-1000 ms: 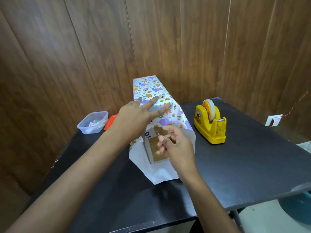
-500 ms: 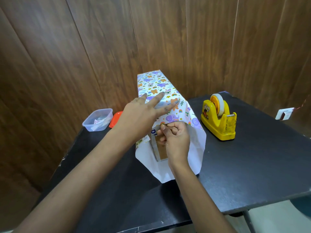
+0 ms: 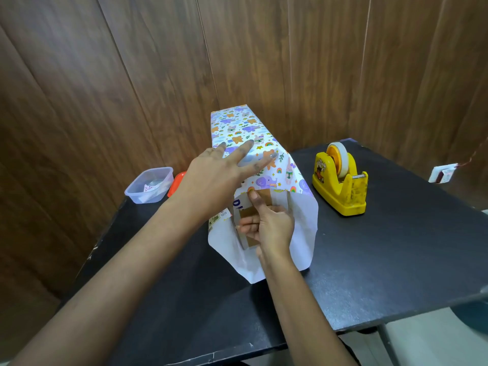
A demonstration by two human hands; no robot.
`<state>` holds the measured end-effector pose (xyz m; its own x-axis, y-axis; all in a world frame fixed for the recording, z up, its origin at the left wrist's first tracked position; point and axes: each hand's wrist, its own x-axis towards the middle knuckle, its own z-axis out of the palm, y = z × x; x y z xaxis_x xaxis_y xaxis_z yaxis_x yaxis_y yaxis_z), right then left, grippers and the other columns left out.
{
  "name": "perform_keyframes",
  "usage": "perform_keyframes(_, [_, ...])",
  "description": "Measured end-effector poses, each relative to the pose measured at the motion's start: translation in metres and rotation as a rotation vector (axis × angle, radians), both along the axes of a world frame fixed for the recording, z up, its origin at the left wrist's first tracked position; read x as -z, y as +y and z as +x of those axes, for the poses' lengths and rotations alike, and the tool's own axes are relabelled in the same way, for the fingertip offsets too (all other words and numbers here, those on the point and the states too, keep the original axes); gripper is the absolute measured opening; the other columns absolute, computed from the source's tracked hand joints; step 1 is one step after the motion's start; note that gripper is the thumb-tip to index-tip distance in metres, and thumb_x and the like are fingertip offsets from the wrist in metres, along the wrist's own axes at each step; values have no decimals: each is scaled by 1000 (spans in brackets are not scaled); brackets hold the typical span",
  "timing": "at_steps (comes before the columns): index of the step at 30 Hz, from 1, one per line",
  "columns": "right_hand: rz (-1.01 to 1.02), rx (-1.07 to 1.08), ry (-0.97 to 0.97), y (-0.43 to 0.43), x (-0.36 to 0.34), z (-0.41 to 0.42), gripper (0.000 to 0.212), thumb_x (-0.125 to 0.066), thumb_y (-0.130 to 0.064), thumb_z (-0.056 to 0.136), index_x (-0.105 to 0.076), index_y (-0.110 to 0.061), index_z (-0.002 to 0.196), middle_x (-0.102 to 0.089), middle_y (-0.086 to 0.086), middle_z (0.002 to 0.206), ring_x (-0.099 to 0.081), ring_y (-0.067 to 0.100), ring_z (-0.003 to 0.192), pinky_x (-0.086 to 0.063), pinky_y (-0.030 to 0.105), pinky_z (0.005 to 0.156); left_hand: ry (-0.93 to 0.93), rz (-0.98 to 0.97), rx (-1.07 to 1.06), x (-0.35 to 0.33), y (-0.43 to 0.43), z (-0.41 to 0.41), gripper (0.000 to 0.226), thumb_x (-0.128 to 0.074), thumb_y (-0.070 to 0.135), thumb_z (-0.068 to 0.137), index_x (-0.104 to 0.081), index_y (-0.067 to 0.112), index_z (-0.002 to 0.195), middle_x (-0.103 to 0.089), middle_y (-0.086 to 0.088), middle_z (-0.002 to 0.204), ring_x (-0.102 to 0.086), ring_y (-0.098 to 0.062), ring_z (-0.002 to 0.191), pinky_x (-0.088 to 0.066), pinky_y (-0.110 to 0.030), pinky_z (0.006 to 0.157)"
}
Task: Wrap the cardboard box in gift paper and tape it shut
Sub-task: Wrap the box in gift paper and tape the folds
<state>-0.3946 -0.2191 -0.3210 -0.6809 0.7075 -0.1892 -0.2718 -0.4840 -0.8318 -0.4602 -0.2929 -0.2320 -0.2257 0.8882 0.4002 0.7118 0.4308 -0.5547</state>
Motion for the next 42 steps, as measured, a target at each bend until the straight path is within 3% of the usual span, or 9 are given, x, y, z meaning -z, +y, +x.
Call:
perform_keyframes(4, [42, -62, -6, 6, -4, 8, 35, -70, -32, 82, -56, -6, 65, -59, 11, 43, -51, 18, 30, -49, 27, 47, 43, 52, 27, 5, 4, -10, 82, -84, 41, 62, -48, 31, 136, -61, -12, 125, -66, -47, 86, -54, -40, 68])
perform_keyframes(11, [10, -71, -48, 9, 4, 9, 33, -68, -25, 85, -55, 4, 75, -58, 10, 40, -51, 18, 28, -48, 24, 40, 80, 115, 9, 7, 10, -8, 85, -86, 38, 59, -50, 29, 135, -66, -11, 118, -67, -43, 80, -53, -35, 63])
perform_keyframes(17, [263, -269, -48, -1, -24, 53, 33, -61, -20, 90, -49, -4, 64, -61, 13, 47, -54, 19, 33, -47, 22, 42, -30, 262, 88, -3, 9, -2, 54, -75, 22, 79, -57, 31, 128, -71, 2, 107, -69, -29, 67, -40, -21, 46])
perform_keyframes(24, [461, 169, -100, 86, -55, 67, 29, -51, -20, 95, -55, -9, 69, -57, 5, 57, -49, 15, 49, -42, 22, 49, -249, 531, -154, -14, 5, 2, 46, -28, 48, 99, -64, 21, 109, -66, -1, 96, -60, -25, 88, -31, -29, 59])
perform_keyframes(28, [279, -262, -559, 121, 16, 21, 36, -51, -34, 95, -62, 0, 97, -61, 10, 77, -56, 20, 62, -48, 27, 56, -517, 531, -142, -11, 8, -14, 41, -35, 43, 99, -67, 19, 105, -55, -3, 107, -48, -23, 105, -33, -31, 75])
perform_keyframes(32, [163, -452, -531, 127, 39, 2, 34, -54, -33, 93, -61, 1, 95, -66, 11, 72, -60, 23, 59, -48, 25, 49, -992, 653, -48, -9, 5, -21, 23, -38, 29, 100, -53, 12, 99, -48, -2, 107, -48, -16, 99, -30, -25, 69])
perform_keyframes(35, [126, -524, -572, 138, 43, -12, 58, -59, -45, 85, -55, 1, 120, -69, 14, 104, -68, 29, 85, -57, 33, 65, -1206, 789, 2, -6, 5, -24, 10, -47, 29, 96, -51, 20, 100, -51, 0, 111, -51, -8, 83, -40, -24, 68])
perform_keyframes(38, [152, -567, -578, 144, 48, -16, 66, -60, -47, 82, -50, -1, 127, -66, 18, 114, -66, 33, 101, -51, 45, 91, -1522, 928, 16, -7, 3, -24, 39, -62, 37, 82, -51, 26, 118, -51, -7, 132, -60, -22, 105, -51, -39, 86])
perform_keyframes(42, [209, -539, -609, 126, 30, -4, 51, -52, -38, 92, -55, 5, 120, -66, 18, 106, -64, 29, 84, -53, 35, 73, -1900, 1023, 73, -8, -11, -32, 54, -60, 18, 89, -38, 21, 139, -64, -6, 120, -70, -18, 89, -57, -30, 70])
